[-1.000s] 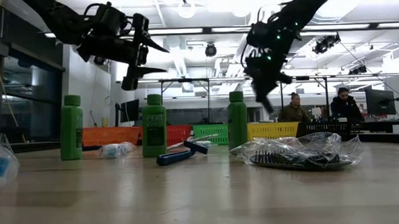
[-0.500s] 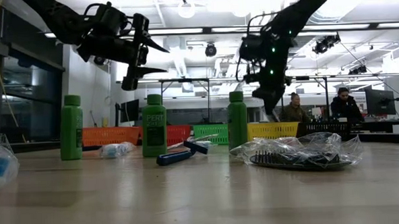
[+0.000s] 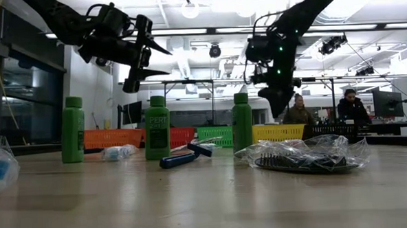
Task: Pick & Place Travel size toiletries
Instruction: Put the black hair comb into the yellow bin
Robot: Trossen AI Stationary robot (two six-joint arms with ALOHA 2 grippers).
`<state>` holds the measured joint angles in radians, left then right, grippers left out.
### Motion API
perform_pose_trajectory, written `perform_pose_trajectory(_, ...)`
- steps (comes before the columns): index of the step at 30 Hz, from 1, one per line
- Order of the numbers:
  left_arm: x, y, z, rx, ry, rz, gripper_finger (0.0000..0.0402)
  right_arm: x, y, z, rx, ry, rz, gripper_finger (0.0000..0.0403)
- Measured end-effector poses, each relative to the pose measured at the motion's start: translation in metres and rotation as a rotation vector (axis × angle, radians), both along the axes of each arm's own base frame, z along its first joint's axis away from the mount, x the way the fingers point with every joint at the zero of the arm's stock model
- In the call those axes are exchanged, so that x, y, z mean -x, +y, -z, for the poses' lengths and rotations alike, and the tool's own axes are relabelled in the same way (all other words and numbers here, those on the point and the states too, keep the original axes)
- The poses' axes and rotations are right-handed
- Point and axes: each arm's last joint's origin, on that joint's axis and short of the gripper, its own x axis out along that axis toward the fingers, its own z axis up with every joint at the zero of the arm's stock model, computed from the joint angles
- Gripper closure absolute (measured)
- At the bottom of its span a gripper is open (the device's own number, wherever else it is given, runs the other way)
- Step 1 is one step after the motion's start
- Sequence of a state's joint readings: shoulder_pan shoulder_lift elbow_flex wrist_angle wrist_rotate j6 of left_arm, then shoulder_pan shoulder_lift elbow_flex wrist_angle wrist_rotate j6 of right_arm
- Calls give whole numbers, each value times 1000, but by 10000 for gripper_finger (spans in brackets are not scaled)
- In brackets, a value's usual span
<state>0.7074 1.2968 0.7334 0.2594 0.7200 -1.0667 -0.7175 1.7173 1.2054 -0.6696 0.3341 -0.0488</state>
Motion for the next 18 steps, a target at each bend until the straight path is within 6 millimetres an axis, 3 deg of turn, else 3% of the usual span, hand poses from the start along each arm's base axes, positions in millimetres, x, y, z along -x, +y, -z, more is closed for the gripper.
perform_pose_trajectory(7,0,0,0,-3,1,1,192,15,-8,-1,-105,-94,130,204)
perform_pose_trajectory(18,6,-4,17,84,173,-25,192,25,9,-48,-227,-416,34,211)
